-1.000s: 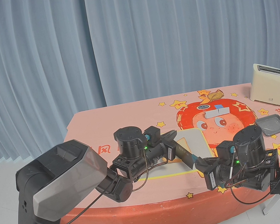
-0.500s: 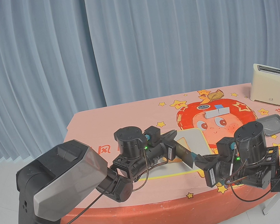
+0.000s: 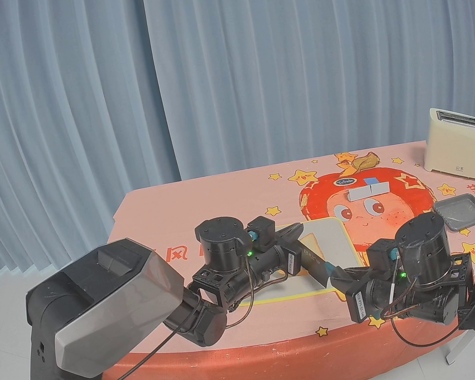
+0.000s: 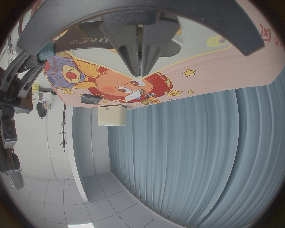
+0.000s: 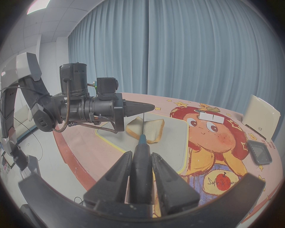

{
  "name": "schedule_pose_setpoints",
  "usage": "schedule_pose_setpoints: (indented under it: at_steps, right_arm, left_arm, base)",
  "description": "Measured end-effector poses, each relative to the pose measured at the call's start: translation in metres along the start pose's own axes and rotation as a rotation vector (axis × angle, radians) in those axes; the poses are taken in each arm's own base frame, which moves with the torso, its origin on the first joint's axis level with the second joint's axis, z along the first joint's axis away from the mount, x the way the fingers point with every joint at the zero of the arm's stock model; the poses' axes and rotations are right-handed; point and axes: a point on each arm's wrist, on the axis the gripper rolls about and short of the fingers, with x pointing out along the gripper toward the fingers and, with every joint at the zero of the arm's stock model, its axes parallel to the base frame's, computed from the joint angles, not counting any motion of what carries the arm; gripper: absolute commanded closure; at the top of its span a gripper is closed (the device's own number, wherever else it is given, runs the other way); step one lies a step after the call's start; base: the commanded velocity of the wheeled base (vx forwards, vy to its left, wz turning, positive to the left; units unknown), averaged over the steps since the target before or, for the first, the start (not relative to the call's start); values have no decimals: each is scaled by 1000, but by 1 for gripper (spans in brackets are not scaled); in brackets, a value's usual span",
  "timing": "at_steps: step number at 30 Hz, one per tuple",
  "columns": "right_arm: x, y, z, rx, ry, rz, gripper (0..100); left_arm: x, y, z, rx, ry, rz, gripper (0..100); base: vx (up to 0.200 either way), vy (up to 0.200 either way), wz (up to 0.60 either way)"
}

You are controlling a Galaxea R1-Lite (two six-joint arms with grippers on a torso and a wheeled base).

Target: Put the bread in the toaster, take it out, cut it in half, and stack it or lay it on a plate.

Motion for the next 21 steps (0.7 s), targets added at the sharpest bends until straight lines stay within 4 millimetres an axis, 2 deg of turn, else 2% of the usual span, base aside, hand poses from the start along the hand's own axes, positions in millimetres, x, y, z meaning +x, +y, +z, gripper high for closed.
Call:
schedule_pose_setpoints:
  at_steps: [7,21]
  right_arm:
    - [-1,0,5,6,-22,3,100]
    - [1,1,-1,-2,3,2,100]
  left_arm:
    - [1,2,-2,-3,12,3,100]
    - [-2,0,4,0,-5,4,100]
  base:
    - [0,0,0]
    - [0,0,0]
